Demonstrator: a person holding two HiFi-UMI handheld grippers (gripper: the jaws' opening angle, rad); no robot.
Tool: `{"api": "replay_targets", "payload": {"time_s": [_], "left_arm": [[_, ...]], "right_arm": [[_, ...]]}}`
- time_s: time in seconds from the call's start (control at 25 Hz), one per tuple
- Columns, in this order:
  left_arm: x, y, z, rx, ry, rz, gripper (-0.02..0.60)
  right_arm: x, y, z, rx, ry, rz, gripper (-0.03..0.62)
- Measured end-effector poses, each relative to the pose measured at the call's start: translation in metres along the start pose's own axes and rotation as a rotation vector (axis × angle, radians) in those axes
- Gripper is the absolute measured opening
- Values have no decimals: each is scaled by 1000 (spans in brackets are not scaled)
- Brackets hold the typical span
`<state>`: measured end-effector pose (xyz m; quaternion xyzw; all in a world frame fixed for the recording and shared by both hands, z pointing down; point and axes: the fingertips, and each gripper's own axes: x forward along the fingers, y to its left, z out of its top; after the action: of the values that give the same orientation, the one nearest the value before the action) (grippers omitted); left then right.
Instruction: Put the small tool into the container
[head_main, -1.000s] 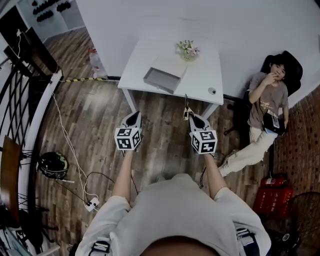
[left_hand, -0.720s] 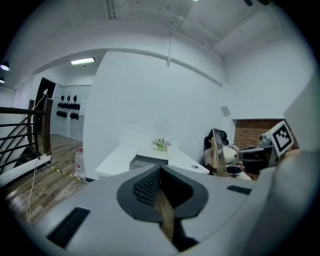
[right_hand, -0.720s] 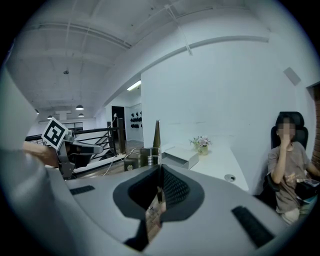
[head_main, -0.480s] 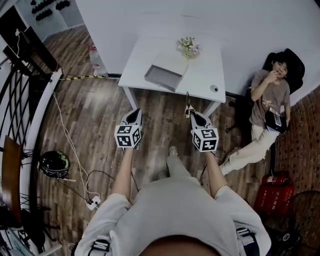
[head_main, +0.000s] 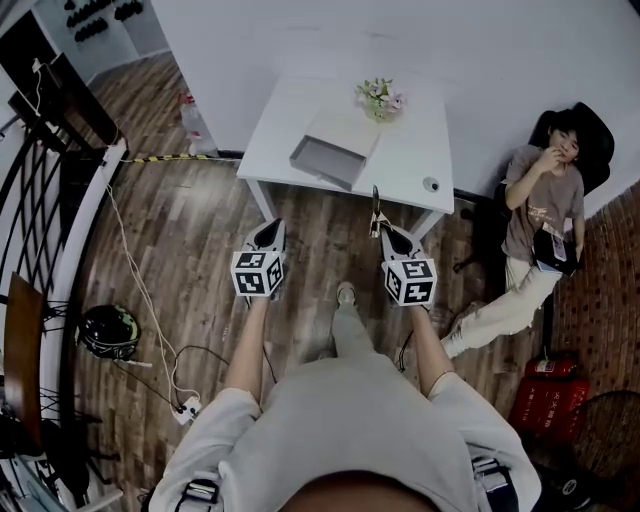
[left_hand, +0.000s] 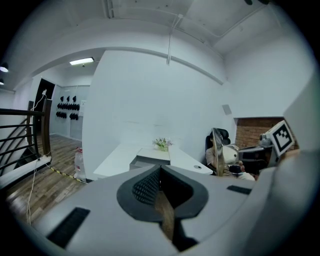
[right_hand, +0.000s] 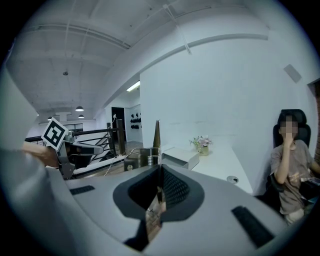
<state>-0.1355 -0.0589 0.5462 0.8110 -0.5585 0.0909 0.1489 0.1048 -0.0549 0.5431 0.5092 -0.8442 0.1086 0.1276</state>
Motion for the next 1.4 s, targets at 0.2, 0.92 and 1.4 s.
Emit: {"api": "replay_targets", "payload": {"time_s": [0.2,0.92,1.4], "left_arm": [[19,11,5,-4,5,9,9],[128,60,36,-23,27,42,9],[221,78,78,-25,39,61,9]], "right_arm": [[23,-10,5,4,7,7,2],[138,-64,32,-2,38,44,2],[217,-125,70,2,42,65,2]]}}
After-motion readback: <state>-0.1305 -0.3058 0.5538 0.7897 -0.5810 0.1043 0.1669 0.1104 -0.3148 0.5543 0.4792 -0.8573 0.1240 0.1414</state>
